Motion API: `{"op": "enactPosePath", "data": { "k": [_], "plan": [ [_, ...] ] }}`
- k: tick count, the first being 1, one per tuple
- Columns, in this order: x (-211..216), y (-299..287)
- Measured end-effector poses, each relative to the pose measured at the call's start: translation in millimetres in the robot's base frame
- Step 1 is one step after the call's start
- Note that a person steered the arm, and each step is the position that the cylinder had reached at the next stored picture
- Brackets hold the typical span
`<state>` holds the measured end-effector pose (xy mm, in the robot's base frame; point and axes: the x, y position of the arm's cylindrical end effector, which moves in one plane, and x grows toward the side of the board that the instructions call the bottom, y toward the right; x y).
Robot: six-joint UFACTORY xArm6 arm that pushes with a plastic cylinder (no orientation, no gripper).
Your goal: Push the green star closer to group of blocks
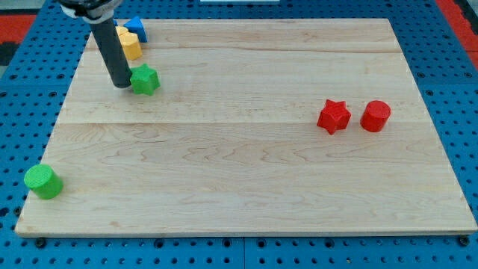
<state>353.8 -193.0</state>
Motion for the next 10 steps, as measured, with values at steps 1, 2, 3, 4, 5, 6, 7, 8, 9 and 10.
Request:
{"op": "enactPosePath", "data": {
  "k": [1, 2, 3, 4, 5, 6, 7, 8, 9, 10],
  "plan": [
    [32.6, 18.3],
    [35.3, 18.2],
    [35.3, 27.3],
    [11.9, 38.9],
    [-15.9, 32.0],
    [-25.5, 29.2],
    [-14.0, 31.7],
    [29.6, 41.6],
    [-8.9, 94.9],
    [-28.6, 68.3]
  ]
}}
